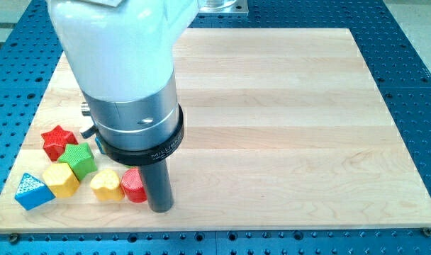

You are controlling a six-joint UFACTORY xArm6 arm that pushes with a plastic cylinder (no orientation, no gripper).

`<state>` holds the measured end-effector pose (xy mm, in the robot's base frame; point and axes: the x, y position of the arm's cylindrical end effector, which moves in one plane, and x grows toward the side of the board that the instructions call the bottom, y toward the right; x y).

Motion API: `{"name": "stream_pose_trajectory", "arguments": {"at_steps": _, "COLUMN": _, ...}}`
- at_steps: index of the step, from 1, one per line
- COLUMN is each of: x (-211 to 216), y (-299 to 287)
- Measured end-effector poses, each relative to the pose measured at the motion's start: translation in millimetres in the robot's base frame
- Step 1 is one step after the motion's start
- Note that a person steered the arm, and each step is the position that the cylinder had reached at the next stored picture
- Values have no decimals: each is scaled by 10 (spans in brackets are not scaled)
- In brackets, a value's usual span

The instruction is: Move the green circle to the top center of the board

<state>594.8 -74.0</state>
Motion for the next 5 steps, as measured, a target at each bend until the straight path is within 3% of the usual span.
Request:
{"name": "stream_pose_trajectory", "arguments": {"at_steps": 4, "x": 121, "y": -41}}
{"name": "stream_pose_trajectory", "arguments": {"at_steps": 5, "x": -126, "y": -89}}
